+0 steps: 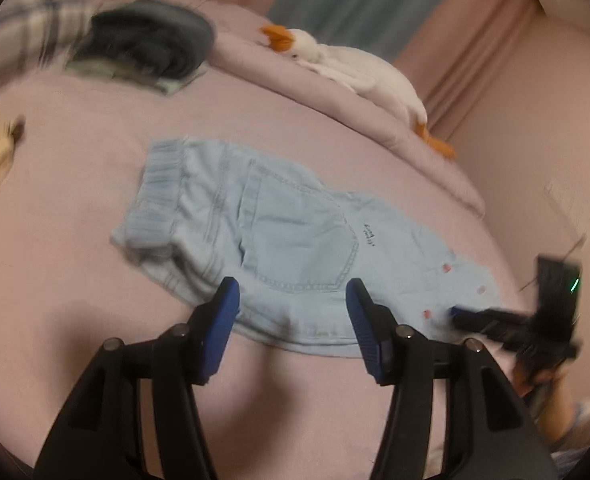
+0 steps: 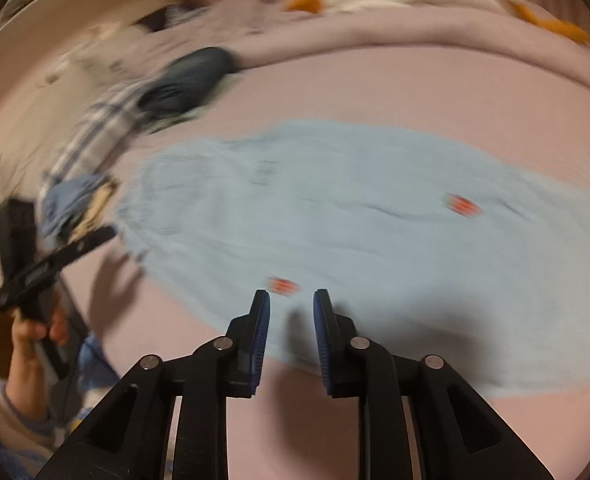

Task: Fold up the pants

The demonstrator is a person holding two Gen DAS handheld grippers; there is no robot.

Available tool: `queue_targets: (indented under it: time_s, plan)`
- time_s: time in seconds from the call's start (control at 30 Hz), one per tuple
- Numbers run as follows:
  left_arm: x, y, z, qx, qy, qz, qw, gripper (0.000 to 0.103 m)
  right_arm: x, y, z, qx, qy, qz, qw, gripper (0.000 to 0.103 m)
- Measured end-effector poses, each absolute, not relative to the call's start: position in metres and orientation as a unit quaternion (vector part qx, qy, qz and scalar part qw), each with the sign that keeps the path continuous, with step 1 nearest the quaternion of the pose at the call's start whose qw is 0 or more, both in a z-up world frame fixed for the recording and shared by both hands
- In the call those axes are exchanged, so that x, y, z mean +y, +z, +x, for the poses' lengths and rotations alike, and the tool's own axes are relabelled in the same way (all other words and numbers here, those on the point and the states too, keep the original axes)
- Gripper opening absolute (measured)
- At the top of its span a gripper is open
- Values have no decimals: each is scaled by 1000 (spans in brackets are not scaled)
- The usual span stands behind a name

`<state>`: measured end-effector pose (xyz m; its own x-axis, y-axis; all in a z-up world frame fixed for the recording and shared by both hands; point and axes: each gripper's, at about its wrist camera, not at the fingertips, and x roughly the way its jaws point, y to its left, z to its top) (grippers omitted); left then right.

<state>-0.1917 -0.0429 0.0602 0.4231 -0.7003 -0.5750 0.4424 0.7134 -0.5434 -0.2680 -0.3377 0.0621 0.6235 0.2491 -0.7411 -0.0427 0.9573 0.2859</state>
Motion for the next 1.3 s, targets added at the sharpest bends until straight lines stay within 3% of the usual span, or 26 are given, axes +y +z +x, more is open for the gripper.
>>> queue_targets:
  time_s: [0.23, 0.53, 0.7, 0.77, 0.83, 0.93, 1.1, 1.3]
  plan:
    - [-20, 32, -190, 463, -366, -322, 740, 53, -257, 52, -243, 418, 166, 11, 893, 21]
    - [-22, 31, -177, 457, -363, -385, 715, 52, -216, 39, -215, 420, 157, -89, 890, 21]
    - [-15, 34, -162, 440, -332, -387, 739, 30, -221, 46, -215, 410, 160, -71, 895, 11]
    - [-17, 32, -158, 447, -316, -372, 749, 23, -223, 50, -216, 404, 165, -62, 898, 10]
    - [-21, 29, -157, 464, -297, -362, 752, 23, -221, 51, -215, 404, 163, -65, 898, 10]
    - [-16, 27, -160, 461, -300, -372, 748, 29, -224, 53, -214, 402, 159, -53, 900, 10]
    - [-10, 26, -169, 463, -317, -411, 719, 57, -237, 64, -211, 388, 174, 5, 905, 10]
    - [-27, 22, -171, 481, -328, -413, 701, 56, -250, 78, -210, 365, 173, 46, 914, 10]
